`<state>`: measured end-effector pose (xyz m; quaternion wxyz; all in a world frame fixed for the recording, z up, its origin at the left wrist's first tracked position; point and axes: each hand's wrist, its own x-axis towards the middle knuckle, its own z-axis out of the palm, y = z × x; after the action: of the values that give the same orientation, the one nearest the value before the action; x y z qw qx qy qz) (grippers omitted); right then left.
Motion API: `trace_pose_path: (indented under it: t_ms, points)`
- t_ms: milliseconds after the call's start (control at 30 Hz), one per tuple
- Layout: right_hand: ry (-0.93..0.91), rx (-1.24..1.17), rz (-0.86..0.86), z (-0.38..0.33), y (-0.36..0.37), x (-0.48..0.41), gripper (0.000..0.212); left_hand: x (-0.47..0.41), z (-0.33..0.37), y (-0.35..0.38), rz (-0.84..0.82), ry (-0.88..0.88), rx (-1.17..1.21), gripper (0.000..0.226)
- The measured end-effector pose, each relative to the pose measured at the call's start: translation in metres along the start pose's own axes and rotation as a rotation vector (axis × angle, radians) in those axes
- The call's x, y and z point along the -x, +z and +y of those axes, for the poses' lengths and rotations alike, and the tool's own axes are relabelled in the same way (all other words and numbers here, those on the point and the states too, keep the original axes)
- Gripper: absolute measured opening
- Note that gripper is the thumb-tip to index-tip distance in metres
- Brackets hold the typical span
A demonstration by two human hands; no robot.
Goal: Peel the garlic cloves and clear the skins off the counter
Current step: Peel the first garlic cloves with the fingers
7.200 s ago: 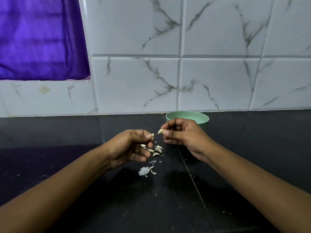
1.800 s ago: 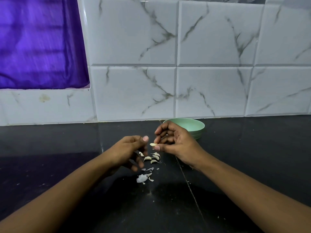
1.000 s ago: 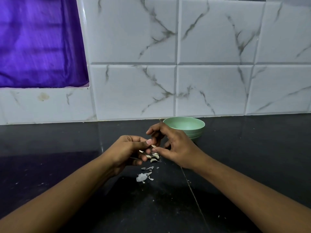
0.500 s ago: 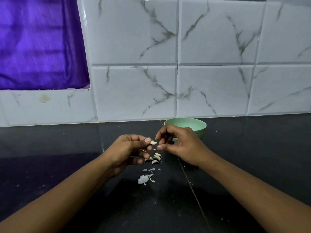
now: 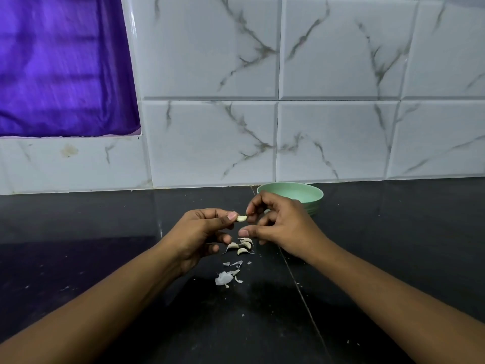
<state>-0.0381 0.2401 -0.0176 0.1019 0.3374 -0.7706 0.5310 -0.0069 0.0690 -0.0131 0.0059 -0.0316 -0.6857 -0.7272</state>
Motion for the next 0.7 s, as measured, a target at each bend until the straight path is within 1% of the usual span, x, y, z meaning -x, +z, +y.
trace_pose_path:
  t_ms: [100,200,300,433,500,600,700]
  points:
    - [-0.074,0.068,0.08,-0.0008,0.0056,0.0006,0.025,0.0017,-0.0011,0.0033,-0.03,0.009,-0.015,0.007]
    - [-0.089,0.044,0.092,-0.0002,0.007,0.001,0.02,0.0029,-0.0009,0.0048,-0.03,0.04,-0.019,0.008]
    - [-0.018,-0.078,0.054,-0.0028,0.008,0.0007,0.021,0.0028,-0.0014,0.0046,-0.015,0.061,-0.029,0.011]
    - [0.16,-0.345,0.008,-0.0045,0.0093,0.0008,0.018,0.0001,-0.0041,0.0054,0.0,0.064,-0.049,0.008]
    - [0.238,-0.46,0.015,-0.0038,0.0089,0.0017,0.023,-0.0003,-0.0052,0.006,-0.003,0.064,-0.057,0.006]
    - [0.29,-0.519,0.021,-0.0037,0.0085,0.0013,0.018,-0.0005,-0.0061,0.0059,-0.01,0.053,-0.035,0.006]
    - [0.296,-0.511,0.024,-0.0033,0.0066,0.0001,0.012,-0.0005,-0.0049,0.0054,-0.002,0.055,-0.007,0.005]
